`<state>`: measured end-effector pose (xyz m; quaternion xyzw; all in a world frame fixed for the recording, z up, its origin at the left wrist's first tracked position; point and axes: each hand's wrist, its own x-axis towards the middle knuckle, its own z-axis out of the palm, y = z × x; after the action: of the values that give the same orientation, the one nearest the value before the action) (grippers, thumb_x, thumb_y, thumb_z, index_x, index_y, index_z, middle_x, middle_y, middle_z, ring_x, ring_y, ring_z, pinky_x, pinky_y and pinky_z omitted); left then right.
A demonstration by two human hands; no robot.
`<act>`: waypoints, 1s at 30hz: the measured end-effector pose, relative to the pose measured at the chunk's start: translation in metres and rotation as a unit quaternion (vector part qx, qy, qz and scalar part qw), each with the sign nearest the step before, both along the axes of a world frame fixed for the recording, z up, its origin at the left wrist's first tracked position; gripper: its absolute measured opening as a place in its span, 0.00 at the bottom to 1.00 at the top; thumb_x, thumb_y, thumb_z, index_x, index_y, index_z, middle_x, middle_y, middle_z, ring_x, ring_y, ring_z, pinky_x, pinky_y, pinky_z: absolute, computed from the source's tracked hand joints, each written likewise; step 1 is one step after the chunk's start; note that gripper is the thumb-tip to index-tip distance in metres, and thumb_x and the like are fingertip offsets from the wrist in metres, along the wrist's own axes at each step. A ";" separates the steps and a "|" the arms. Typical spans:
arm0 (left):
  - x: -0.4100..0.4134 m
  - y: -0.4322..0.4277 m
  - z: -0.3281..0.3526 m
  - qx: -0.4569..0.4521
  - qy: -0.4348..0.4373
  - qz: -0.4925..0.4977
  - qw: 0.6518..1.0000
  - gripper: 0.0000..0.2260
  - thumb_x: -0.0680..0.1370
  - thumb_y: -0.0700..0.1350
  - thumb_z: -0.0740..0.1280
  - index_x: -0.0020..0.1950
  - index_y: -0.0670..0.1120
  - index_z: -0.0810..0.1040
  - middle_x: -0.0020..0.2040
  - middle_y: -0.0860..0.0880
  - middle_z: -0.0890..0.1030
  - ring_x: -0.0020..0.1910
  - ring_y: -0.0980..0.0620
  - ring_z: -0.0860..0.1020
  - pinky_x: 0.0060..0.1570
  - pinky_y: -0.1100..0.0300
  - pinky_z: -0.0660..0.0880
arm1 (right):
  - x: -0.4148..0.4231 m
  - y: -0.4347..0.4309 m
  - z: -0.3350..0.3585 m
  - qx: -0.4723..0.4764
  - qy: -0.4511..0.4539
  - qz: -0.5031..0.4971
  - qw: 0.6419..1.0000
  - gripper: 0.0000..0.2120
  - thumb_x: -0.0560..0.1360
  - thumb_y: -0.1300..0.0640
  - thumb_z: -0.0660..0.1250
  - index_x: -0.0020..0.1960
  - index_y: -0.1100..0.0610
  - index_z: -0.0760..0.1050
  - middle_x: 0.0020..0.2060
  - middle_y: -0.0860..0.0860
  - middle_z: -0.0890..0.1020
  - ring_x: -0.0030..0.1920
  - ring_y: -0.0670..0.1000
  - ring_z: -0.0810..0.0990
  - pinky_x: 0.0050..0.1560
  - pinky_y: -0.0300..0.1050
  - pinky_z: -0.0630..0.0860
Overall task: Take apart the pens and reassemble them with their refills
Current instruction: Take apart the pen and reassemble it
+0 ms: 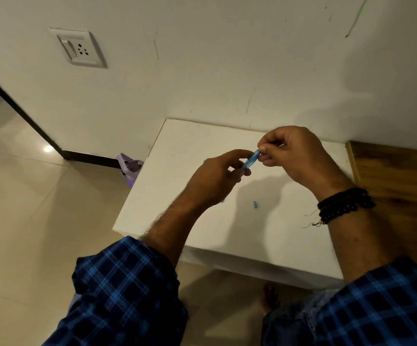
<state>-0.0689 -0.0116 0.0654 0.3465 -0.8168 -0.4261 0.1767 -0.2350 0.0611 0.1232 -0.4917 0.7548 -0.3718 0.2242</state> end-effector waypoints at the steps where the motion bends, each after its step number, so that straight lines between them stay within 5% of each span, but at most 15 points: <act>1: -0.001 0.000 0.000 -0.002 0.001 0.004 1.000 0.15 0.83 0.44 0.63 0.66 0.60 0.75 0.48 0.60 0.84 0.45 0.60 0.83 0.52 0.48 0.82 | 0.000 0.000 -0.001 -0.004 -0.010 -0.006 1.000 0.04 0.79 0.60 0.69 0.47 0.55 0.81 0.39 0.50 0.85 0.39 0.47 0.87 0.49 0.42 0.84; 20: -0.003 0.002 -0.002 -0.061 -0.036 0.030 0.997 0.15 0.82 0.46 0.64 0.66 0.62 0.74 0.50 0.62 0.84 0.48 0.55 0.83 0.50 0.47 0.81 | 0.010 -0.004 -0.009 0.001 0.012 -0.071 0.997 0.07 0.78 0.53 0.70 0.45 0.56 0.81 0.35 0.50 0.85 0.34 0.46 0.86 0.45 0.43 0.84; 30: -0.001 0.001 -0.003 -0.041 0.005 0.037 0.998 0.14 0.82 0.45 0.65 0.65 0.60 0.74 0.47 0.62 0.83 0.45 0.57 0.84 0.50 0.47 0.82 | 0.014 -0.003 -0.011 -0.049 -0.087 -0.073 0.992 0.06 0.78 0.56 0.71 0.46 0.59 0.81 0.35 0.52 0.85 0.35 0.49 0.87 0.45 0.49 0.86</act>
<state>-0.0703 -0.0106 0.0628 0.3666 -0.8195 -0.3870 0.2104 -0.2206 0.0580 0.1124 -0.4115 0.7475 -0.4647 0.2366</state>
